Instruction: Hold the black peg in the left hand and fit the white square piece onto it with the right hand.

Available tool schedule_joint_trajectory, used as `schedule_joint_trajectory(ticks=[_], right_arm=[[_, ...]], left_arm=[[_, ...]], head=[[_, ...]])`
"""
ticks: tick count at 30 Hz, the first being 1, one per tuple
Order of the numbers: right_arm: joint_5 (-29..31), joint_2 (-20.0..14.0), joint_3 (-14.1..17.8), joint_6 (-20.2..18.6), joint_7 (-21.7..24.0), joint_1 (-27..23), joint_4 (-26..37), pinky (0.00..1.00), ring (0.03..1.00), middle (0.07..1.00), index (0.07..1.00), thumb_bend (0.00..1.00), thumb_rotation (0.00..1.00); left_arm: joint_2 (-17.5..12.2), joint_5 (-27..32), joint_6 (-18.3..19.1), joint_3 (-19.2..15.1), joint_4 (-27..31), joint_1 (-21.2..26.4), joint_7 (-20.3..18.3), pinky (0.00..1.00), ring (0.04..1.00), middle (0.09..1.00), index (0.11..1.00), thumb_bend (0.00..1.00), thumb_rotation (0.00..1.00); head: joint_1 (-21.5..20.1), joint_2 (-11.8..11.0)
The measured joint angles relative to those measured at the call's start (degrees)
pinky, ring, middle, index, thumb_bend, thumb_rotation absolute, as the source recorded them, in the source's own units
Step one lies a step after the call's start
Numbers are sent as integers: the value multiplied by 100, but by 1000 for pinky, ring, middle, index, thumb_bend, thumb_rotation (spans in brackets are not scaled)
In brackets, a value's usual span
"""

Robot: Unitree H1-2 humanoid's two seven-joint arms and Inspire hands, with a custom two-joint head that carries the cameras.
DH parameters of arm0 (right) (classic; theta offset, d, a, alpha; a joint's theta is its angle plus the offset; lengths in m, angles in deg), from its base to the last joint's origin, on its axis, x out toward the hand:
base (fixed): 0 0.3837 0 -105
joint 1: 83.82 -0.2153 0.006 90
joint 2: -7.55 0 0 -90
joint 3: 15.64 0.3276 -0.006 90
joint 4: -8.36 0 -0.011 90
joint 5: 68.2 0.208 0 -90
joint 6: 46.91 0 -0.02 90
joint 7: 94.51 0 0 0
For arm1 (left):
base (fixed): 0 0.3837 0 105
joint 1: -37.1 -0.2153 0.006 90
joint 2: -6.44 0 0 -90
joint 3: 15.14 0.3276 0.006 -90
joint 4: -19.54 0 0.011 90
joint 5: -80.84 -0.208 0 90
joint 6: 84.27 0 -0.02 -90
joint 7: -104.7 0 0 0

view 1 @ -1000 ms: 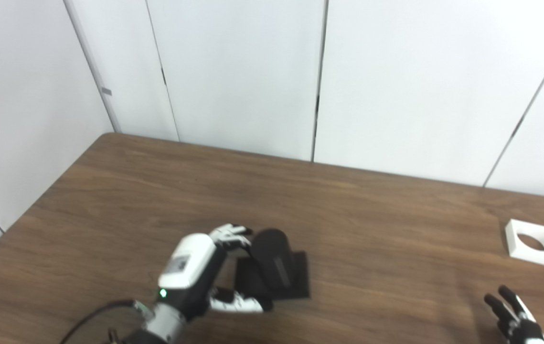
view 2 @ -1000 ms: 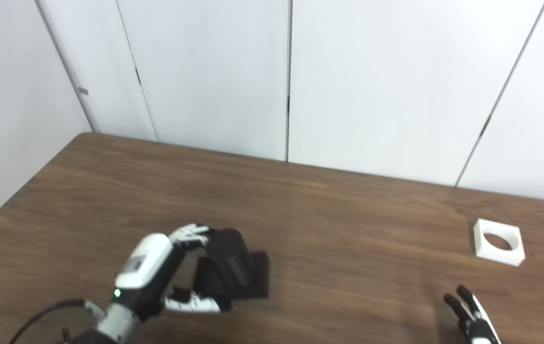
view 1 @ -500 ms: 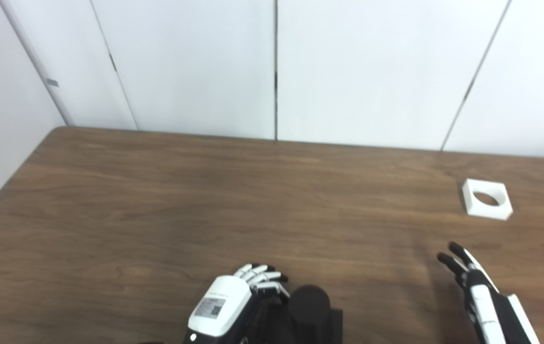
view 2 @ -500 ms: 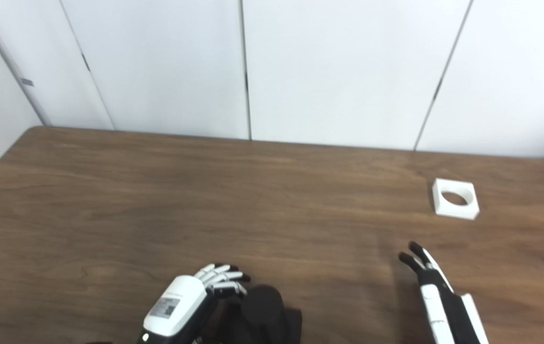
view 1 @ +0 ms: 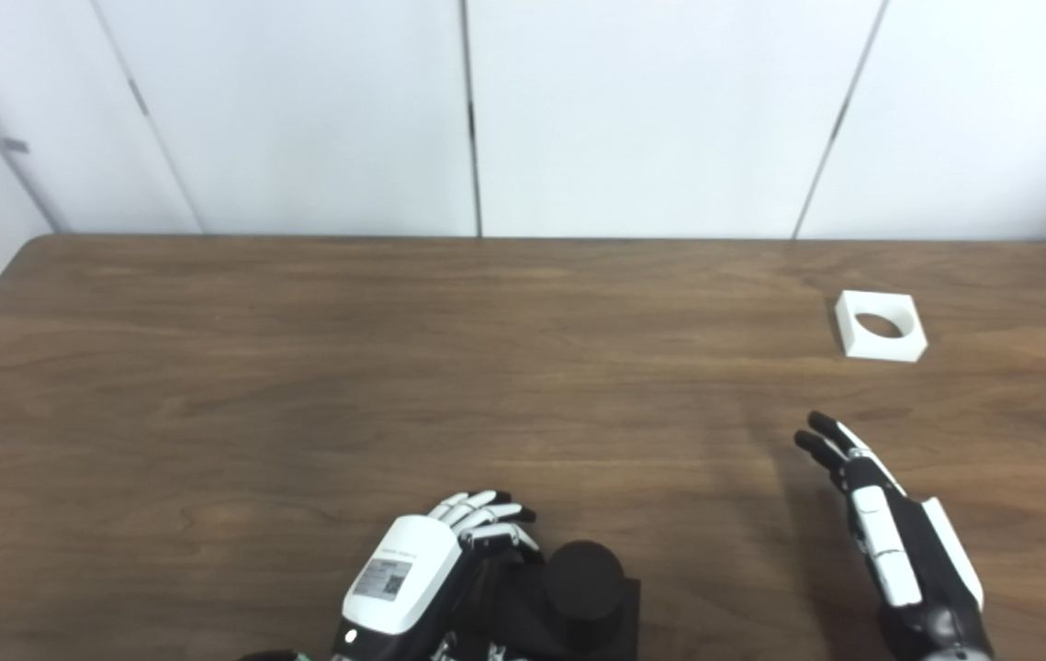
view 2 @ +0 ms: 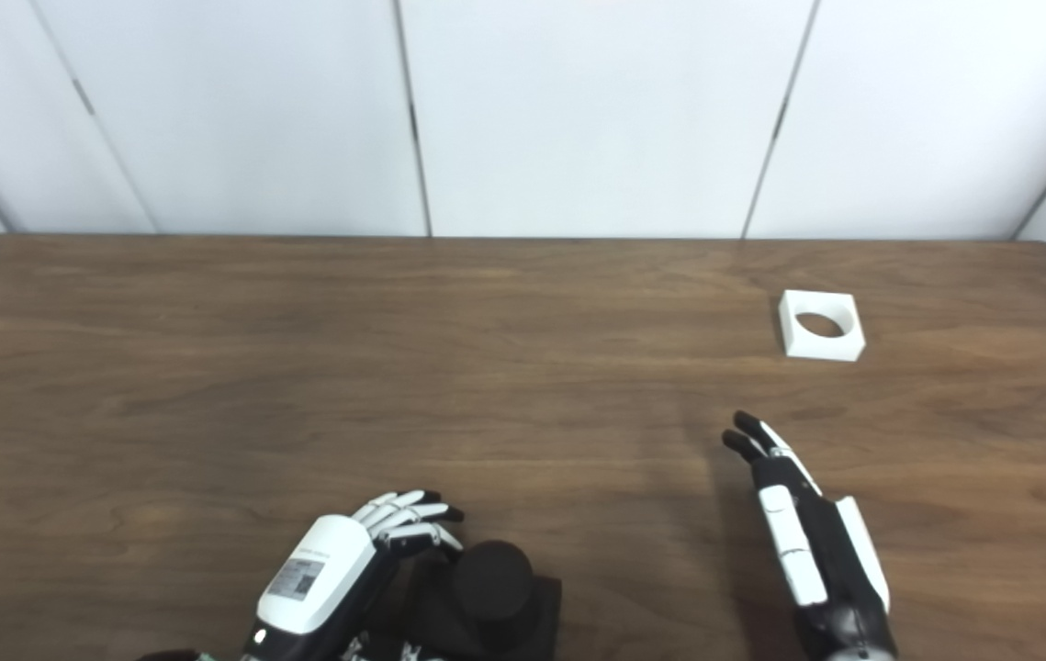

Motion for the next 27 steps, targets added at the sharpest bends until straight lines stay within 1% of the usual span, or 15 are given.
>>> schedule_joint_trajectory(ticks=[2,4,5,6,7,9,10,11,13,14,15,19,21,26,27], right_arm=[[32,4,-2,2,-19,-4,-1,1000,946,882,887,518,999],[100,7,-3,3,-29,-17,1,947,937,896,880,500,747],[105,6,-10,3,-30,-24,3,936,936,901,879,497,672],[5,-3,-28,-14,-32,-40,31,937,943,907,879,528,551],[-125,-18,-52,-54,-31,-68,94,917,930,903,873,566,412],[-370,-68,-65,-140,-23,-200,269,901,915,894,863,608,313],[-443,-98,-31,-222,-15,-336,339,847,895,887,855,643,265],[-467,-129,34,-291,2,-523,366,828,888,885,852,655,249],[-508,-242,184,-492,35,-865,391,742,839,866,845,661,178],[-605,-354,221,-556,60,-1018,391,762,842,862,843,672,174],[-794,-490,229,-612,99,-1133,391,831,876,872,830,702,191],[-1686,-1295,251,-1030,376,-1669,302,911,933,903,818,750,200],[-1920,-1572,284,-1205,501,-1908,229,914,943,914,814,772,173],[-2284,-2046,261,-1341,855,-2461,-341,890,947,932,813,813,150],[-2354,-2114,260,-1351,908,-2550,-436,885,954,935,809,838,135]], left_arm=[[-8,56,-34,-26,-41,16,0,886,876,812,487,515,46],[-15,101,-49,-53,-69,21,-2,880,868,810,487,514,45],[-21,112,-57,-64,-73,23,-7,877,866,809,487,514,45],[-27,127,-68,-79,-77,29,-21,870,863,807,487,514,44],[-37,145,-81,-100,-81,30,-24,860,859,805,487,515,44],[-61,168,-124,-145,-97,31,-20,851,856,803,487,515,44],[-74,180,-148,-170,-106,33,-18,852,857,802,487,515,44],[-94,190,-190,-198,-118,38,-10,852,858,802,487,515,44],[-135,225,-239,-214,-138,61,-10,852,860,804,487,514,45],[-137,238,-248,-217,-139,61,-12,853,862,805,487,514,46],[-136,256,-258,-217,-139,61,-14,850,863,805,487,514,46],[-140,320,-276,-255,-150,61,-17,851,868,808,487,513,47],[-147,340,-281,-270,-156,59,-18,846,867,809,487,513,47],[-152,361,-295,-293,-166,73,-19,846,867,810,487,514,47],[-151,365,-310,-295,-172,71,-18,845,867,808,487,514,47]], head=[[-107,0],[-334,9],[-405,0],[-589,0],[-660,-9],[-757,-26],[-836,-35],[-837,-35],[-880,-44],[-933,-53],[-986,-61],[-1039,-88],[-1039,-88],[-1135,-141],[-1135,-141]])
